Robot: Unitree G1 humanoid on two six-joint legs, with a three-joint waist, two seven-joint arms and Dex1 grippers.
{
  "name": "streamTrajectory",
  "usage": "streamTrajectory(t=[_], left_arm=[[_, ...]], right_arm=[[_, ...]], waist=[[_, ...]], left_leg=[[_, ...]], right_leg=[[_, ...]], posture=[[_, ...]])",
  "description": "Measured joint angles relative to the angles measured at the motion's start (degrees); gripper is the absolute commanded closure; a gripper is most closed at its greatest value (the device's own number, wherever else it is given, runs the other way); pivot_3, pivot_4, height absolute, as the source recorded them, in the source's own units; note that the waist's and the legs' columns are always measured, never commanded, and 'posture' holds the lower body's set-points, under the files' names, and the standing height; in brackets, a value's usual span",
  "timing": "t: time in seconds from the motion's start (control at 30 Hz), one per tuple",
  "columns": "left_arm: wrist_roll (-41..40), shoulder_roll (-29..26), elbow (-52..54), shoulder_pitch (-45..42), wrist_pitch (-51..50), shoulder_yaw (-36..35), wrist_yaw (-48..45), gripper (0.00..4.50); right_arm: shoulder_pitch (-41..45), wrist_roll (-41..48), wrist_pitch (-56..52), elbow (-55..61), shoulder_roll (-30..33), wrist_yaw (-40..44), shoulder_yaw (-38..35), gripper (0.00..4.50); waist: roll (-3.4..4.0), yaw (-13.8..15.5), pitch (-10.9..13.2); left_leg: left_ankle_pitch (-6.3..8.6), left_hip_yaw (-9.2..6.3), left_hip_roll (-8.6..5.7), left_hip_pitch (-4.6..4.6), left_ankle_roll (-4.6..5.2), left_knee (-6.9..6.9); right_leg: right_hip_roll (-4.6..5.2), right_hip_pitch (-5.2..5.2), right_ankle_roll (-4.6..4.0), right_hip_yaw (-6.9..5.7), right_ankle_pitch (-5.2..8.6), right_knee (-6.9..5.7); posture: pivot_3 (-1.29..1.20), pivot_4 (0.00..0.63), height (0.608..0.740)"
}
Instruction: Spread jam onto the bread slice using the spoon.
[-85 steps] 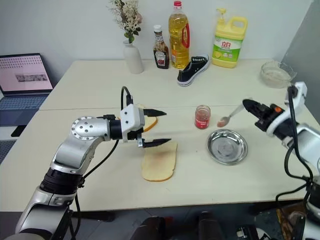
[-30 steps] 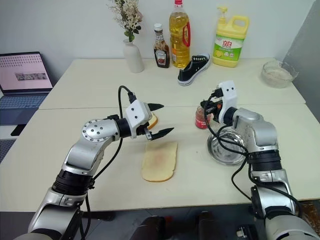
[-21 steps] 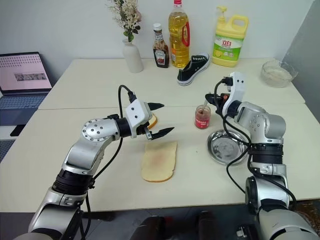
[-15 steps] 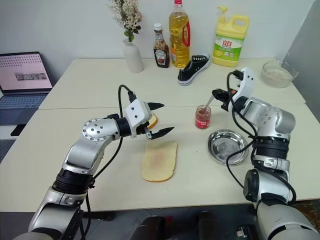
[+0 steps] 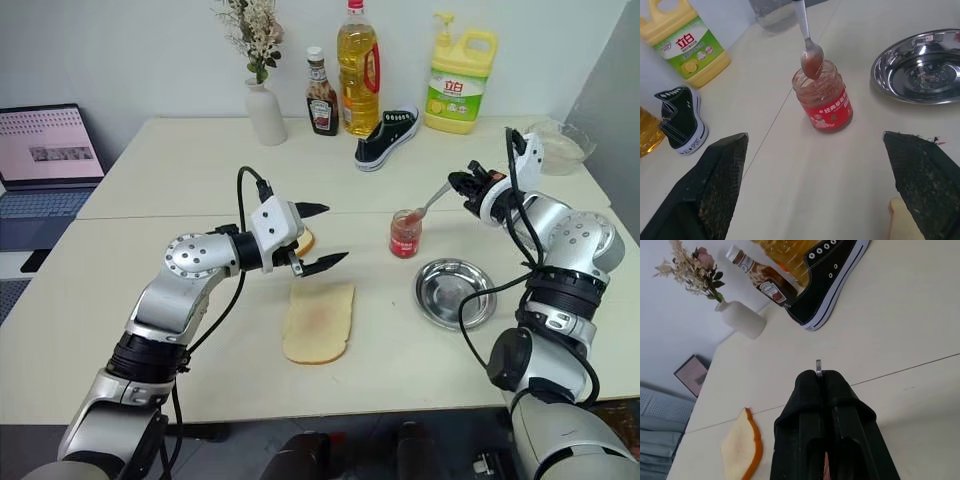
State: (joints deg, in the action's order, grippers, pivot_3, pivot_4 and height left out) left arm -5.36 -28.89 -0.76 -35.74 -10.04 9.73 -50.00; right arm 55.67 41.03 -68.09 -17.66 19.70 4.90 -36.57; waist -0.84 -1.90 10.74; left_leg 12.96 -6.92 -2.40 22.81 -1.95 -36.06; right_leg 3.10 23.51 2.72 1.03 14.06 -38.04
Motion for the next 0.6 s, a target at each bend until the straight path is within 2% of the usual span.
streamTrajectory(t=[0.17,0.3,0.43,0.6], left_arm=[[-0.9,-0.5,-1.3,0.0,0.6,-0.2,-2.1,0.0],[-3.3,-3.1,-1.7,0.2,0.8,-2.1,-5.2,0.0],[-7.3,-5.1,0.1,1.8,0.7,-5.7,-7.3,0.0],[-12.8,-10.5,5.7,8.8,-1.8,-11.7,-9.9,0.0]], right_arm=[[1.9,5.4,-0.1,0.0,-2.5,-5.4,-7.2,4.47],[2.5,10.5,0.1,0.0,-4.6,-10.1,-11.4,4.47],[2.8,15.7,-0.4,1.7,-7.3,-13.9,-13.2,4.47],[3.0,26.9,-3.8,7.7,-12.6,-21.6,-12.9,4.47]], waist=[[0.01,0.0,0.0],[0.01,-0.1,0.0],[0.03,-0.4,0.0],[0.08,-1.2,0.0]], left_leg=[[0.0,0.0,0.01,-0.01,0.0,0.01],[0.0,0.0,0.04,-0.01,0.0,0.01],[0.0,0.0,0.1,0.0,0.01,0.03],[0.0,-0.04,0.16,0.0,0.01,0.08]], right_leg=[[-0.01,0.01,0.0,-0.01,0.0,-0.02],[-0.02,0.01,0.0,0.0,0.0,-0.02],[-0.01,0.04,0.0,0.0,0.0,-0.04],[-0.01,0.06,-0.01,0.0,0.0,-0.04]], posture=[[0.0,0.15,0.74],[0.0,0.15,0.74],[0.0,0.15,0.74],[0.0,0.15,0.74]])
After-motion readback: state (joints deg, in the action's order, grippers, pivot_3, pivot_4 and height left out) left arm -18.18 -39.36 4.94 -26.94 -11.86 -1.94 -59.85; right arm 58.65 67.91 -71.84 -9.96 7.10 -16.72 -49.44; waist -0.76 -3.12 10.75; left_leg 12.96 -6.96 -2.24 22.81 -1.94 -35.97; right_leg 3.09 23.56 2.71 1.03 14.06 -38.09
